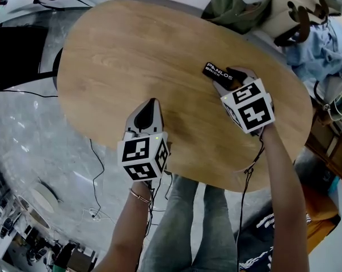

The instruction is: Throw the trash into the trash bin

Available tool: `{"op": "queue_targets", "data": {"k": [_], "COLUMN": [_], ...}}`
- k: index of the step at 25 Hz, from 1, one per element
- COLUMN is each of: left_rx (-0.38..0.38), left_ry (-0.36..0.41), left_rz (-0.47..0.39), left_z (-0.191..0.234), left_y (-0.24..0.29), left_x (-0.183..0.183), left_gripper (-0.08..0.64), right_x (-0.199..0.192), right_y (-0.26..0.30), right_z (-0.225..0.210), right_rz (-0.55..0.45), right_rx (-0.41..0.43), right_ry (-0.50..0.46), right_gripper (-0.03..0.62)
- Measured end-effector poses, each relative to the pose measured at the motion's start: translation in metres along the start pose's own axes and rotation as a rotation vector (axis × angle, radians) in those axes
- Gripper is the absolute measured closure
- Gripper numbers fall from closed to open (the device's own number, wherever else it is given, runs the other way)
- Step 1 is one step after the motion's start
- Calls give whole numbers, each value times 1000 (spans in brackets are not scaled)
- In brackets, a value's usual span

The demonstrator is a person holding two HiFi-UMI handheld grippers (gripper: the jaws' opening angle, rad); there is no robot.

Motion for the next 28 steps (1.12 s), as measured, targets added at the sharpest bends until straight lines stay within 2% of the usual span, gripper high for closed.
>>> {"op": "queue_targets", "data": {"k": [6,9,13,19,28], "left_rx": [-3,-3,1,0,-6], "left_ry": [-3,-2,-1,2,18], "left_rz": [4,3,-4,-10,-12], "left_z": [-2,-2,-3,-10,-23], "left_y": [-1,-2,-4,-6,-13], "left_x": [-2,-2,-1,-3,-6], "left_gripper": [548,548,548,548,548], "right_x": [0,3,3,2,-6], "right_y": [0,-3,-4,-7,-38], "right_z": [1,5,6,5,-15], "right_rz": [7,6,7,1,-48], "right_rx": [-22,-26,-42,-64,-114], "right_ry": [-13,-10,-13,-30,24], "right_gripper": [436,496,543,555,560]}}
Point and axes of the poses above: the fingertips, and each gripper's own axes: y forward along the fingers, z to its left, x out of its top, the point moved 5 cm from there along -y, backward along the fingers, and after that the axes turned 1 degree about y, right-handed, at the moved point
